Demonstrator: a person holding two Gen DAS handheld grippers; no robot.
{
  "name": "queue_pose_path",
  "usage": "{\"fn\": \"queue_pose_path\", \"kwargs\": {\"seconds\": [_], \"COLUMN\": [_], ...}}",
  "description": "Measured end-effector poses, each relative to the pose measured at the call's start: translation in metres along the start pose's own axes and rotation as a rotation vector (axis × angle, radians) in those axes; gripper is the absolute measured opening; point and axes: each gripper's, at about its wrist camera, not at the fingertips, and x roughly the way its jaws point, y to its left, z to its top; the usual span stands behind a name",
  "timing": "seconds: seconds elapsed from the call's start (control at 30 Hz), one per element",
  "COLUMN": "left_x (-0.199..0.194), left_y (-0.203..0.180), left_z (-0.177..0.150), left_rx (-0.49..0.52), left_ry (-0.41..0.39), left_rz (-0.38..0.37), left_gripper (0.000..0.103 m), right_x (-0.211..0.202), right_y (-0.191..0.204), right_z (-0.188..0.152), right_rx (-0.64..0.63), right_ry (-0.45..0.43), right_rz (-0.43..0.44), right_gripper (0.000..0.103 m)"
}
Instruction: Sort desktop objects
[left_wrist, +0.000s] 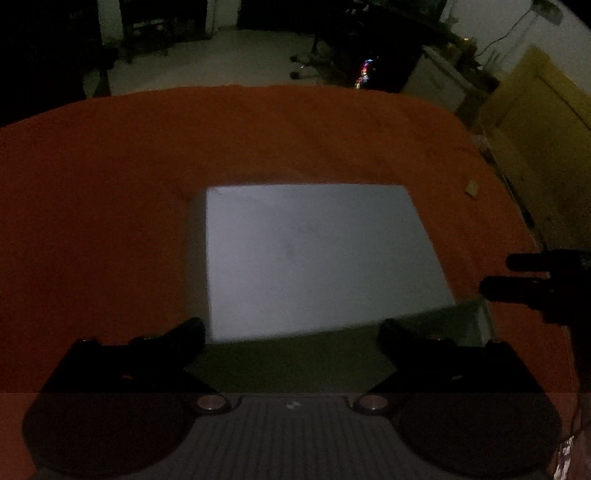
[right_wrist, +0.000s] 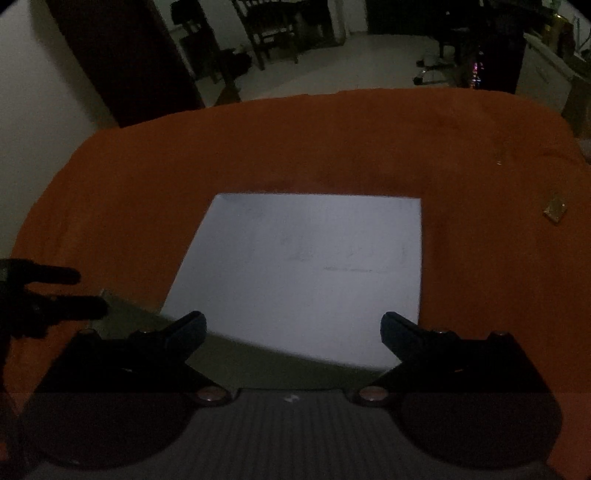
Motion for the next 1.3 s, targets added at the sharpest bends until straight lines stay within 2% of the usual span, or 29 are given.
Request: {"fn": "queue_pose_path", "kwargs": {"seconds": [0.1,0.17,0.3,0.43,0.5,0.57,0.67,0.77,0.83,0.93,1.07,1.2,1.3], "left_x": [0.007,0.020,0.060,0.096,0.107,0.116,0.138,0.158,0.171,0.187,0.208,0.209,0.216], "left_y": [0.011,0.019,0.037,0.057,0.062,0.067,0.071,0.068,0.067,0.072,0.076,0.074,0.077], "left_z": [0.015,0.025,0.040,0.057,0.065,0.070,0.074,0.071,0.071,0.069,0.065,0.069,0.070], "left_rx": [0.007,0.019,0.003,-0.045,-0.070,-0.072,-0.011,0.072,0.105,0.074,0.015,0.052,0.027], "left_ry": [-0.041,-0.040,-0.006,0.029,0.015,0.002,0.045,0.056,0.083,0.114,0.250,0.242,0.277], "left_rz": [-0.002,0.019,0.053,0.061,0.079,0.080,0.059,0.109,0.092,0.048,-0.077,-0.014,0.029], "left_gripper": [0.102,0.102,0.102,0.103,0.103,0.103,0.103,0.103,0.102,0.103,0.103,0.103,0.102], "right_x": [0.007,0.015,0.036,0.052,0.063,0.077,0.094,0.107,0.118,0.139,0.158,0.171,0.175], "right_y": [-0.012,-0.021,-0.042,-0.082,-0.103,-0.122,-0.139,-0.146,-0.146,-0.140,-0.135,-0.134,-0.131], "right_z": [0.018,0.030,0.044,0.057,0.061,0.064,0.067,0.067,0.065,0.059,0.054,0.046,0.040], "right_rx": [0.001,0.000,0.036,0.185,0.272,0.341,0.385,0.373,0.360,0.315,0.234,0.207,0.207], "right_ry": [0.006,0.015,0.006,-0.003,0.001,0.031,0.057,0.048,0.050,0.075,0.100,0.137,0.146], "right_rz": [-0.022,-0.039,-0.016,0.041,0.075,0.068,0.020,-0.013,0.003,0.005,-0.039,-0.036,-0.019], "right_gripper": [0.103,0.103,0.103,0.103,0.103,0.103,0.103,0.103,0.103,0.103,0.103,0.103,0.103]}}
